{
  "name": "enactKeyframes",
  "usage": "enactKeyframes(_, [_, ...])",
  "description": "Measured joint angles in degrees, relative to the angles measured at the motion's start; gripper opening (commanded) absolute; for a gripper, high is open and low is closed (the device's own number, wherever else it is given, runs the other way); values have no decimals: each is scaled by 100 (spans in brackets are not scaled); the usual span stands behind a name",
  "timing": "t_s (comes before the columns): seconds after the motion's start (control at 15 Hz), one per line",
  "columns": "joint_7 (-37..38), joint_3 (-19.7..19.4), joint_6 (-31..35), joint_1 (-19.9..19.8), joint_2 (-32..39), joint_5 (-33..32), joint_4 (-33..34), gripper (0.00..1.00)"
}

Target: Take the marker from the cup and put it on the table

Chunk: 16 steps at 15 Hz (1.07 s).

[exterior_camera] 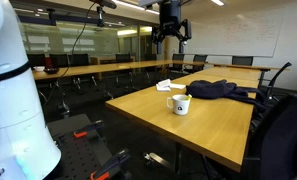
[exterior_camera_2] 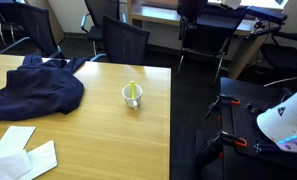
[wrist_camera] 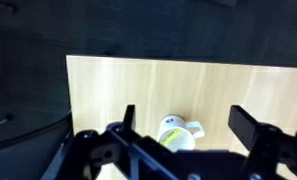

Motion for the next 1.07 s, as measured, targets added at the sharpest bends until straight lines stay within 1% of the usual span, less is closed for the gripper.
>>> enactKeyframes(0.4, [0, 1, 0, 0, 0, 1, 0, 100])
enactKeyframes(0.6, [-528, 88, 78, 93, 100, -100, 0, 100])
enactKeyframes(0.87, [-1081, 382, 574, 378, 738, -318, 31, 100])
enactKeyframes(1.07, [-1543, 612, 855, 543, 1339, -470, 234, 100])
